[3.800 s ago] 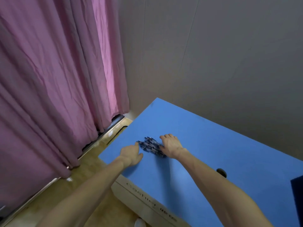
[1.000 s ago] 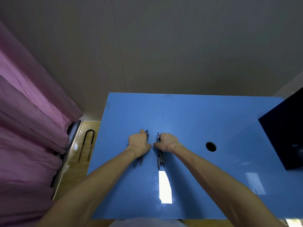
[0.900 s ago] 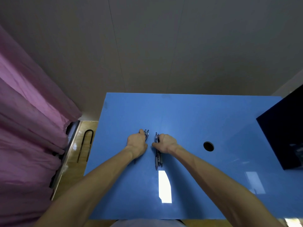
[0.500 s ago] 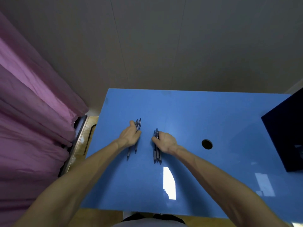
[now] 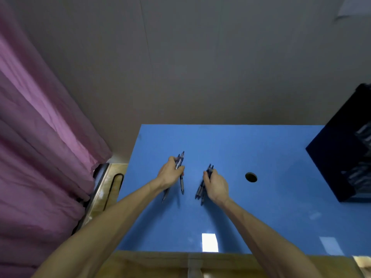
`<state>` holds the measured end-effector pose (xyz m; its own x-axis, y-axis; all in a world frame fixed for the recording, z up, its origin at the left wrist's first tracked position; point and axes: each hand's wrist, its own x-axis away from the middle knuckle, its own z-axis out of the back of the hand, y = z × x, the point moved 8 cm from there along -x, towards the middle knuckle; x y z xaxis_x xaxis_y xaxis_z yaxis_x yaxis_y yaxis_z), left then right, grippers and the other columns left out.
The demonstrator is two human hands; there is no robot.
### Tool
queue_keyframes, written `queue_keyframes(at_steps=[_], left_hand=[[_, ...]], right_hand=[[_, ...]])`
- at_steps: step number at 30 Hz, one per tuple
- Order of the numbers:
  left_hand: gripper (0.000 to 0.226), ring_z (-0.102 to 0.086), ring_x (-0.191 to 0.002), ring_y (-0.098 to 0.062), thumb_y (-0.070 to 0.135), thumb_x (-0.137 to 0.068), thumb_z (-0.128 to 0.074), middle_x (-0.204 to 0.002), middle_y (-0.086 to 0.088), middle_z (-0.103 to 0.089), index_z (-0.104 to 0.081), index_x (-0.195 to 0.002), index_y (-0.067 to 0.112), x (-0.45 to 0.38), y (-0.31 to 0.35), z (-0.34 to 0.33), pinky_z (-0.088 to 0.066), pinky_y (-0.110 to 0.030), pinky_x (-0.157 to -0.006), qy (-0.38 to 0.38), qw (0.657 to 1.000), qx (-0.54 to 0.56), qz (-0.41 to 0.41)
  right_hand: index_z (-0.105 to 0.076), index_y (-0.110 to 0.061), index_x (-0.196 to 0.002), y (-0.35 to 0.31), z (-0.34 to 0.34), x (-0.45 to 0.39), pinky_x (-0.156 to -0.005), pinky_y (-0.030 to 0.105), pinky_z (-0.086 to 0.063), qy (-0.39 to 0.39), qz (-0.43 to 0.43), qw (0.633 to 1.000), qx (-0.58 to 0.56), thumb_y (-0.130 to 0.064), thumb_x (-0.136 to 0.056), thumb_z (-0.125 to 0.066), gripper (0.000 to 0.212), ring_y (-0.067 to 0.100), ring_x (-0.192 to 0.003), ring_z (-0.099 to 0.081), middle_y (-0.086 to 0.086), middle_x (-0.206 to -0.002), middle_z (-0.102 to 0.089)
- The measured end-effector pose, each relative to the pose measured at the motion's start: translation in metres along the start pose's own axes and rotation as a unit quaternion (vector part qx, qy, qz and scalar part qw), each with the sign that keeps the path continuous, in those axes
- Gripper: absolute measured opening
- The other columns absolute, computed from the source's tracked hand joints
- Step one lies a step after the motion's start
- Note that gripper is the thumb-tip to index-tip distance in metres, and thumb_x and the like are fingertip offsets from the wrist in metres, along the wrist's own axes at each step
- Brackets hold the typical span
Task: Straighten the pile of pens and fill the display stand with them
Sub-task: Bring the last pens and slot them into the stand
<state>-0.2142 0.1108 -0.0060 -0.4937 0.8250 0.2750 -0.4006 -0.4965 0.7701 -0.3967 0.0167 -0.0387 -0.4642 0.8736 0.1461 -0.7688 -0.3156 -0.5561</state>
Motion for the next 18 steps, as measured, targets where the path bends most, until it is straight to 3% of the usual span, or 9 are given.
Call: queue_keyframes(at_steps=[8, 12, 14, 18], left_hand=[[0.030, -0.055, -0.064, -0.019, 0.036, -0.083, -0.081, -0.089, -0.013, -0.074, -0.062, -0.093, 0.016, 0.028, 0.065, -0.009, -0.048, -0.037, -0.067, -0.008, 0.996, 0.064, -0.064], [0.028, -0.056, -0.060, -0.013, 0.035, -0.080, -0.086, -0.075, -0.001, -0.070, -0.062, -0.088, 0.021, 0.045, 0.131, -0.032, -0.047, -0.034, -0.063, -0.018, 0.988, 0.097, -0.122], [0.028, -0.060, -0.058, -0.008, 0.033, -0.081, -0.086, -0.075, 0.001, -0.074, -0.063, -0.090, 0.021, 0.053, 0.164, -0.045, -0.048, -0.033, -0.064, -0.022, 0.983, 0.105, -0.151], [0.031, -0.054, -0.049, -0.001, 0.031, -0.083, -0.086, -0.078, 0.000, -0.078, -0.065, -0.100, 0.016, 0.064, 0.223, -0.080, -0.046, -0.031, -0.061, -0.040, 0.977, 0.106, -0.182]], right_hand=[[-0.046, -0.012, -0.090, 0.026, 0.070, 0.078, -0.058, 0.037, -0.041, 0.108, -0.068, 0.990, -0.059, -0.043, -0.109, -0.033, 0.039, 0.024, -0.065, -0.058, 0.002, -0.070, -0.060], [-0.048, -0.013, -0.090, 0.051, 0.123, 0.093, -0.060, 0.038, -0.044, 0.141, -0.080, 0.983, -0.089, -0.044, -0.109, -0.034, 0.038, 0.022, -0.066, -0.058, 0.004, -0.078, -0.063], [-0.049, -0.014, -0.091, 0.063, 0.153, 0.100, -0.065, 0.040, -0.048, 0.170, -0.081, 0.977, -0.096, -0.045, -0.108, -0.035, 0.038, 0.019, -0.068, -0.060, -0.001, -0.079, -0.066], [-0.050, -0.014, -0.089, 0.097, 0.215, 0.114, -0.062, 0.037, -0.038, 0.215, -0.079, 0.966, -0.118, -0.043, -0.107, -0.040, 0.035, 0.021, -0.068, -0.057, -0.004, -0.071, -0.057]])
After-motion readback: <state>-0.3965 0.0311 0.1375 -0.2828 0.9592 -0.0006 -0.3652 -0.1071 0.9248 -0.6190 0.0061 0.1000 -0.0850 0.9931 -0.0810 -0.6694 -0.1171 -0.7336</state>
